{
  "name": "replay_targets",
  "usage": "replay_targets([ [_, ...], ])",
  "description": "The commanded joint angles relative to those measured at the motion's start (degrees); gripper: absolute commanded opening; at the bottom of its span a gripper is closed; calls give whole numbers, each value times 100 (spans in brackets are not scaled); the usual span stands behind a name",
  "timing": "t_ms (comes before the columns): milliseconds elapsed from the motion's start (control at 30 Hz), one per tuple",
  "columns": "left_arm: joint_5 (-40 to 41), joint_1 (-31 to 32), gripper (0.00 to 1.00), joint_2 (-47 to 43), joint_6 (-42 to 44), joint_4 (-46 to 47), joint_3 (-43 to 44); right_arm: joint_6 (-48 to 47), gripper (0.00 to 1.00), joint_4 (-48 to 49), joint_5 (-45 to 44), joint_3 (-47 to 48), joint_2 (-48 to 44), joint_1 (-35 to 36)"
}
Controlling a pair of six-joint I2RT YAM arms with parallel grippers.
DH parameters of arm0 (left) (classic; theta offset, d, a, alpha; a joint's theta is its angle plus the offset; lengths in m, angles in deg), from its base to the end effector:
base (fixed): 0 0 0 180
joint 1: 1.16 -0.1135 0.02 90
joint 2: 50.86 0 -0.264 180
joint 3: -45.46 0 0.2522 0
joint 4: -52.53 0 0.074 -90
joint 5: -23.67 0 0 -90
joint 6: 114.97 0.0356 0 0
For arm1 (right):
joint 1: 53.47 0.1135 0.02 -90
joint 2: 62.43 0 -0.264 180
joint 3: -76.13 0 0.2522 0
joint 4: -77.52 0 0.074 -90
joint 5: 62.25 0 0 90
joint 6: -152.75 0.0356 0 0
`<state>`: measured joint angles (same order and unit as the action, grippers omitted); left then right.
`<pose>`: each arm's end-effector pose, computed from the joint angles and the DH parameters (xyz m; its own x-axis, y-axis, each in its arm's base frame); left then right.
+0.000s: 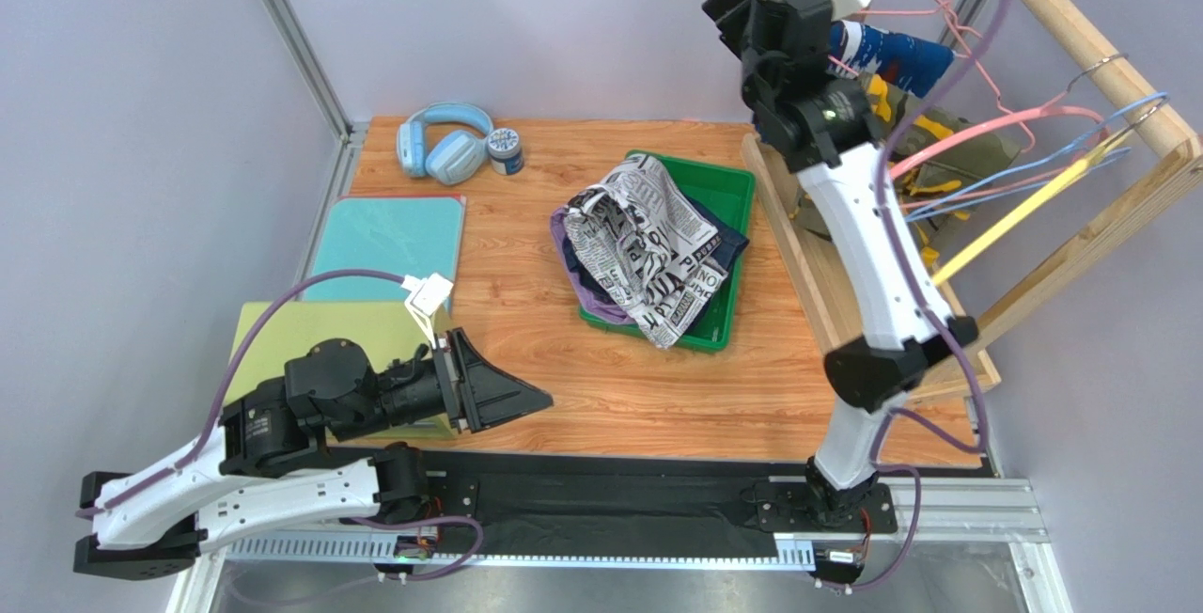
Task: Remove the trousers from the hanger
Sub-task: Grab a hanger with trousers on it with the right arm
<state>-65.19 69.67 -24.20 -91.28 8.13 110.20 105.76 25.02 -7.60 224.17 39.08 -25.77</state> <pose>0.0307 -0.0862 0.3754 -0.8734 -0.2760 -0.4014 0.3437 0.2346 -0.9093 0.3183 0.1438 0.5445 0.0216 0.6397 -0.7683 0.1581 0.7566 0.6344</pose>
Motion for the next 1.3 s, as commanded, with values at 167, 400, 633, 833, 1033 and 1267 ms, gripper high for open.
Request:
replay_targets([
  [167,192,-8,60,-266,38,-408,-27,-1071,65,1763,-2860,644,1151,16],
  [400,369,-8,60,-257,179,-768,131,-1751,66,2529,-3732,222,1388,-28],
  [633,53,-8,60,-3,135,-848,167,-1252,55,2504,-4006,-227,1327,-352],
  [833,-80,-7,60,252,100,-892,202,-812,56,2064,-3812,-218,1345,-801],
  [1033,-202,-8,60,586,100,-822,219,-425,58,1791,-3409,-192,1432,-1205],
  [1267,-282,1,61,893,109,-576,219,-574,59,1844,-3189,203,1661,-1452],
])
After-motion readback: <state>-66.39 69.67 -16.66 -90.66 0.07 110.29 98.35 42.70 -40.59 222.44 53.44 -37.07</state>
